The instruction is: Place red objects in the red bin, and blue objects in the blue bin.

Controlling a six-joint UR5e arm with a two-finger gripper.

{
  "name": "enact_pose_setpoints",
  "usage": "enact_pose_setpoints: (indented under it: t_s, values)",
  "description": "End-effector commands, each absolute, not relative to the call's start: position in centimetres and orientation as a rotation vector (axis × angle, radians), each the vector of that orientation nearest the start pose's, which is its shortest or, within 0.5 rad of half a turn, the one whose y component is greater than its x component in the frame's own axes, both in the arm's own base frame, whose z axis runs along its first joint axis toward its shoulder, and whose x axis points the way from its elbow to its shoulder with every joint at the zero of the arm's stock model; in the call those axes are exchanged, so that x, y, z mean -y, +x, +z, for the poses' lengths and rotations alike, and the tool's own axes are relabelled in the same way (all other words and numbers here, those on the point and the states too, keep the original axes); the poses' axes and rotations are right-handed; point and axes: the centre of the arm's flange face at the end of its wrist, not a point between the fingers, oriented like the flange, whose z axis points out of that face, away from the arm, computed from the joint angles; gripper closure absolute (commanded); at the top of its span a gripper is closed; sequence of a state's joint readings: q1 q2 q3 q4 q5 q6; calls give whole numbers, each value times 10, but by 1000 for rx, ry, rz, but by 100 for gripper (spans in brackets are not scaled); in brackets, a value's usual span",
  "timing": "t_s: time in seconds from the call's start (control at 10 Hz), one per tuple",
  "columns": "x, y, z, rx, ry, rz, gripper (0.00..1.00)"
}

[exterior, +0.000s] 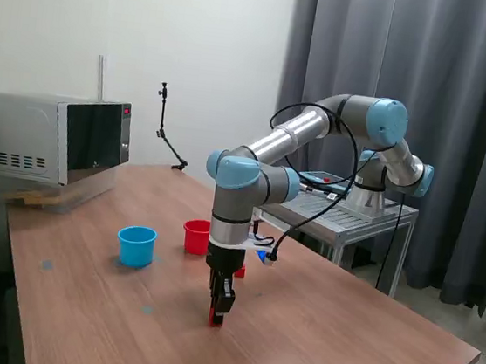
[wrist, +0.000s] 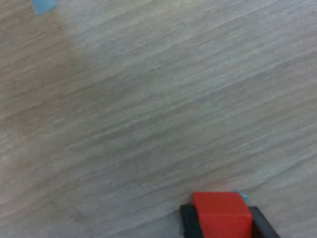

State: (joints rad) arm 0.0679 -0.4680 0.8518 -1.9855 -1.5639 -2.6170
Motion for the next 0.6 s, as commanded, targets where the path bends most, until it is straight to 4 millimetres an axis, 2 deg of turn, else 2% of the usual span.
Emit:
enact_pose_setpoints:
  t_s: [0.0,0.2,0.3,0.5]
  values:
    - [190,-832,128,-2696,-1681,44,100]
    - [187,-826,161,-2707,-1691,57,100]
    - [182,-818,179,-2708,-1686,56,100]
    - [177,-797,202,-2688,-1665,42,100]
